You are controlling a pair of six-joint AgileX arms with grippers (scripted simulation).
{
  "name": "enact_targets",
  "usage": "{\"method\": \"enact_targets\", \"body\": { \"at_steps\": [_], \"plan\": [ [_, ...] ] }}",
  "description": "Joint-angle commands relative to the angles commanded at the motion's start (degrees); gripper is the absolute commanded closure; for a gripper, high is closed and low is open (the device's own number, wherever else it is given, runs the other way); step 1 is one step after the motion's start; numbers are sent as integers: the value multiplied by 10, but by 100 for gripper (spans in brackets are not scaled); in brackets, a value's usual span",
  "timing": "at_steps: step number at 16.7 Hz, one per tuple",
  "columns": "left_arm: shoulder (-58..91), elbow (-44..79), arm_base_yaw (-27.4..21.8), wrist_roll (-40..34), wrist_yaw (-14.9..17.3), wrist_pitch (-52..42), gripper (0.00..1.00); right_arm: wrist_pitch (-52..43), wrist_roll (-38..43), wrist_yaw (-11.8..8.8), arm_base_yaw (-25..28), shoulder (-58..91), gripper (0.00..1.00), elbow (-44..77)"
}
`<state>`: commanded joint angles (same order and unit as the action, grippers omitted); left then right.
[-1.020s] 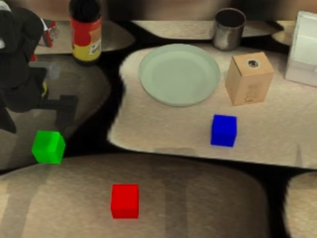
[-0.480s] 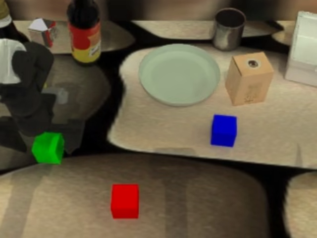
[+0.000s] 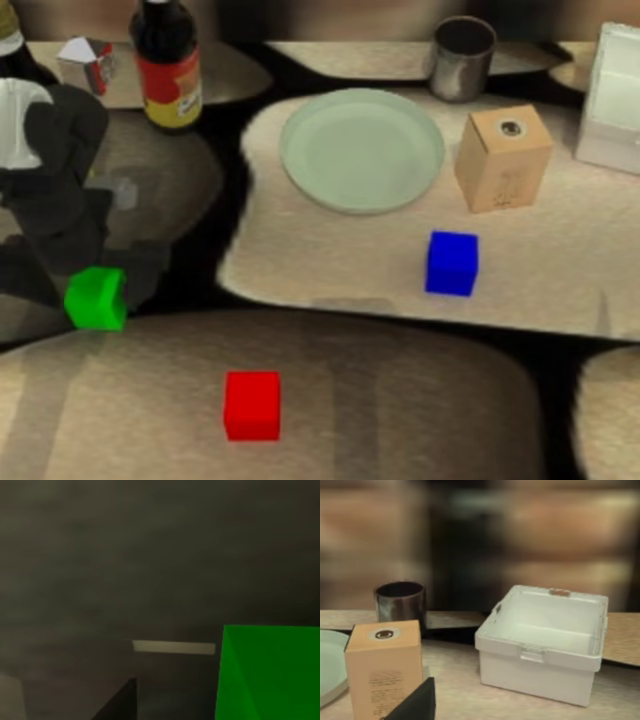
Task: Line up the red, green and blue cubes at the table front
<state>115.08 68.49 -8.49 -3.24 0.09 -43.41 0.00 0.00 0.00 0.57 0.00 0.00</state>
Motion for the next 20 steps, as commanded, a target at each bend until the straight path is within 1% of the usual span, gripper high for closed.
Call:
{"method": "enact_targets", "body": {
  "at_steps": [8, 9, 18, 20],
  "plan": [
    [0, 0, 0, 0, 0, 0, 98, 0, 0, 0, 0, 0, 0, 0],
    [0, 0, 0, 0, 0, 0, 100, 0, 0, 0, 0, 0, 0, 0],
    [-5, 3, 0, 1, 0, -4, 100, 0, 0, 0, 0, 0, 0, 0],
    [-13, 17, 1, 1, 0, -26, 100, 0, 0, 0, 0, 0, 0, 0]
  ]
}}
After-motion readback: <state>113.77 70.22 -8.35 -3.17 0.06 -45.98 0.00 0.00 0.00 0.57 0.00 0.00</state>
